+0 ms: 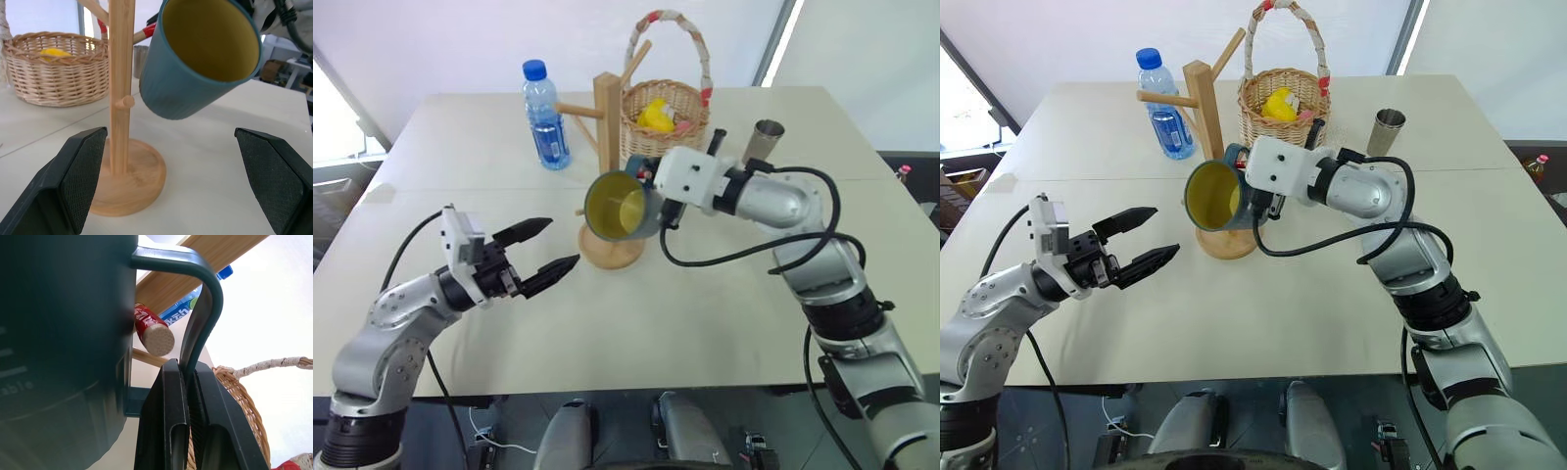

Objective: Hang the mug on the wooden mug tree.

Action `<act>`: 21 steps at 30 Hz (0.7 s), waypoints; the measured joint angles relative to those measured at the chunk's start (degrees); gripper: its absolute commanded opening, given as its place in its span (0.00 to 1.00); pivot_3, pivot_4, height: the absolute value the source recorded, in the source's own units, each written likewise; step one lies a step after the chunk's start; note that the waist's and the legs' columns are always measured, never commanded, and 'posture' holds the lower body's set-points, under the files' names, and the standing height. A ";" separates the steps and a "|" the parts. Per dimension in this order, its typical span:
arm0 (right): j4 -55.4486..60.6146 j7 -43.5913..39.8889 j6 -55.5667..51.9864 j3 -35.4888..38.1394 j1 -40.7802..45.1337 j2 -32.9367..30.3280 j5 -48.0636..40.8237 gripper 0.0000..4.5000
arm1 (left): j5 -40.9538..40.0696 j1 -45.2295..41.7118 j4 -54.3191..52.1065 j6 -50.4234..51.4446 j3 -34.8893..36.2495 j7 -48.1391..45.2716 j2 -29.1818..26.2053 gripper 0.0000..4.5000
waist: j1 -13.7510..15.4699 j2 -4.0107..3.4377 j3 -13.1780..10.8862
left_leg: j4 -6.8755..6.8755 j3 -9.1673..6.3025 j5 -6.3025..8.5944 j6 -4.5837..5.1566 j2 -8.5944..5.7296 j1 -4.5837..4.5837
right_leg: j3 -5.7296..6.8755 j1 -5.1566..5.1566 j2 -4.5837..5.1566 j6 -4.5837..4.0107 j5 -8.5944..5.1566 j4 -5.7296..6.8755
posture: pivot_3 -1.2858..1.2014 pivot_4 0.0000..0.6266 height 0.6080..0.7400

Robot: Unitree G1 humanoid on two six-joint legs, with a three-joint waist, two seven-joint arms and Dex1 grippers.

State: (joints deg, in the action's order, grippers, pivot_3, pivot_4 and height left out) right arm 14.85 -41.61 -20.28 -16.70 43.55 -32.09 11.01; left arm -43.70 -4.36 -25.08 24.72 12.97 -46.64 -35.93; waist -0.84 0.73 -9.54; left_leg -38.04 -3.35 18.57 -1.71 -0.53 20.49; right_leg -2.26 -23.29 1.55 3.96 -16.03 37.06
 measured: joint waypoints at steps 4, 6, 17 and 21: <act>-0.48 -0.31 0.43 -0.50 0.18 0.06 0.19 0.01 | -0.59 -0.28 -0.39 0.02 0.00 0.56 0.00 1.00 | -0.01 0.00 0.00 | 0.01 0.00 0.00 0.00 0.00 0.00 | 0.00 -0.01 0.00 0.00 0.00 0.00 | 0.52 0.24 1.00; -0.61 -0.42 0.51 -0.67 0.19 0.12 0.26 0.01 | -0.60 -0.28 -0.38 0.02 0.00 0.59 0.00 1.00 | -0.01 0.00 0.00 | 0.01 0.00 0.00 0.00 0.00 0.00 | 0.00 -0.01 0.00 0.00 0.00 0.00 | 0.52 0.24 1.00; -0.63 -0.28 1.52 -0.53 0.35 -0.46 1.66 0.64 | -0.59 -0.40 -0.38 -0.02 -0.01 0.60 0.00 1.00 | -0.01 0.00 0.00 | 0.02 0.01 0.00 0.00 -0.01 0.00 | 0.00 -0.02 0.00 0.00 0.00 0.00 | 0.52 0.24 1.00; -0.39 -0.94 2.17 3.58 -0.51 -3.85 0.49 0.64 | -0.18 -0.39 0.11 -0.49 0.07 1.13 0.32 1.00 | 0.23 0.00 0.00 | 0.02 0.00 0.00 0.00 -0.03 0.01 | 0.00 0.02 0.02 0.00 0.00 -0.05 | 0.52 0.24 1.00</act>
State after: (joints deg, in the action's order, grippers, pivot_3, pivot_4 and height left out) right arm 14.46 -42.55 -18.12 -13.12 43.03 -35.94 11.51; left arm -43.88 -4.75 -24.97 24.23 13.04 -45.52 -35.61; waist -0.61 0.73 -9.54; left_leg -38.02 -3.34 18.57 -1.71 -0.56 20.50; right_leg -2.26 -23.27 1.57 3.96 -16.03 37.01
